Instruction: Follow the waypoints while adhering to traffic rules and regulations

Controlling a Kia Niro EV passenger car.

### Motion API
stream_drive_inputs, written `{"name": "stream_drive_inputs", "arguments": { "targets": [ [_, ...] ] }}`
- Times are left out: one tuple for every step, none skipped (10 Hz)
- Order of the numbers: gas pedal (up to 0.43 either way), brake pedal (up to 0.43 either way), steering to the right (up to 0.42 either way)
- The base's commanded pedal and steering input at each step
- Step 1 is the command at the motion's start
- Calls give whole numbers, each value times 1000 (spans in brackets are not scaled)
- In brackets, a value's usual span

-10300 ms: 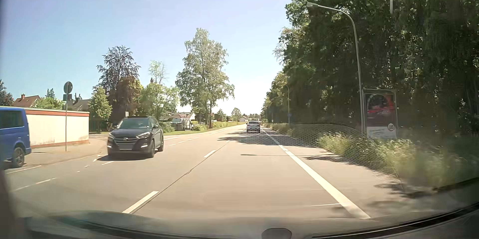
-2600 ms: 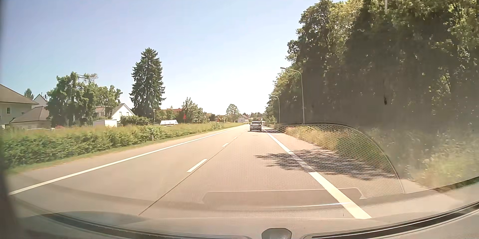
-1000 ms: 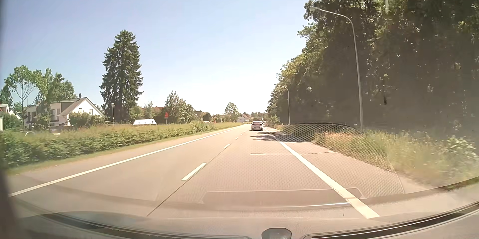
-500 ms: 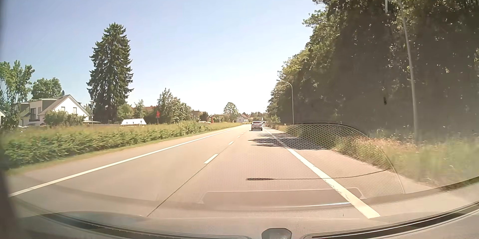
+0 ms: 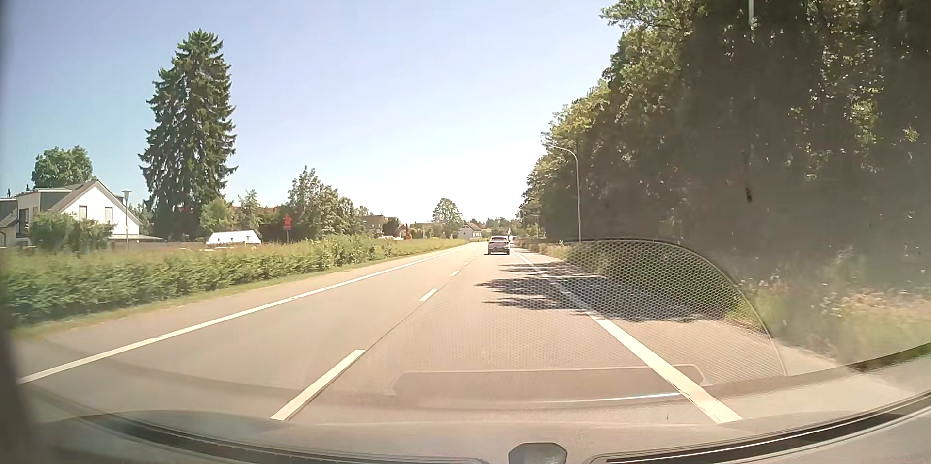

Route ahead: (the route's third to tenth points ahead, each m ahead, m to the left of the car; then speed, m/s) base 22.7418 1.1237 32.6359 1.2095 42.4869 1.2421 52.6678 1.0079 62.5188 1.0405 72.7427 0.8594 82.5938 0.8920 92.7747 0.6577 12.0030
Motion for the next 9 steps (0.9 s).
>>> {"name": "stream_drive_inputs", "arguments": {
  "targets": [
    [39, 30, 0],
    [39, 30, 1],
    [39, 30, 2],
    [39, 30, 2],
    [39, 30, 1],
    [39, 30, 1],
    [39, 30, 1],
    [39, 30, 2],
    [39, 30, 1]
  ]
}}
